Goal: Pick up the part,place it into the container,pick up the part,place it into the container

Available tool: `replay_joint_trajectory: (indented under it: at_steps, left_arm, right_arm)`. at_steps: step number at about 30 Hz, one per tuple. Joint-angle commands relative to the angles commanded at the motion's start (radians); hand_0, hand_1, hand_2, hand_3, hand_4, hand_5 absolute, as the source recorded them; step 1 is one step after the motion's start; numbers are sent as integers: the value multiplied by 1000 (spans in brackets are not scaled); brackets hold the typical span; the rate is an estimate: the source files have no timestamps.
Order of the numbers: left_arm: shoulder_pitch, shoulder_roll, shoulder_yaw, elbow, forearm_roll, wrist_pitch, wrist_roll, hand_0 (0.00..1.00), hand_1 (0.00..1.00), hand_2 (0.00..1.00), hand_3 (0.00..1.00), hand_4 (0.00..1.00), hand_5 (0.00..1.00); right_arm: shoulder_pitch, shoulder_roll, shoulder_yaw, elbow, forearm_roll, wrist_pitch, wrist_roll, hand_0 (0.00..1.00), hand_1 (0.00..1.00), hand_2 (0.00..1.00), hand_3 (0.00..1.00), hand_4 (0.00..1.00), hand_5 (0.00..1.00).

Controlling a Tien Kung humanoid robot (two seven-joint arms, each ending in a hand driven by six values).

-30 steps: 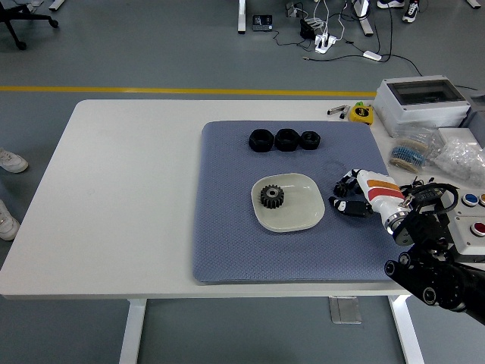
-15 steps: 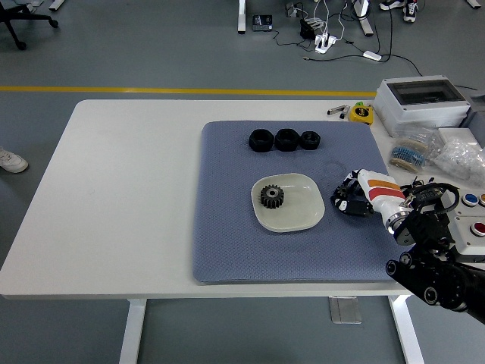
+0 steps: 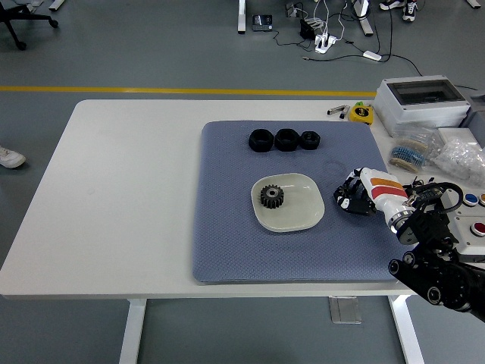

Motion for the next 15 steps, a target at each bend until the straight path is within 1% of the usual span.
replay_joint_trajectory:
  at_steps: [6,7,15]
  left_arm:
    - [5,1,-6,0,8,-2,2,691,700,737,643,666,660]
    - [5,1,-5,0,9,-2,2,690,700,738,643,666,660]
    - [4,0,-5,0,11,-2,0,690,700,737,643,666,660]
  right_arm:
    - [-3,-1,4,6,1,-1,4,155,324,457,512,703,480]
    - [-4,-2,6,9,2,-2,4,156,322,455,513,686,480]
    - [-2,-6,19,24,0,-7,8,157,320,454,512,679,481]
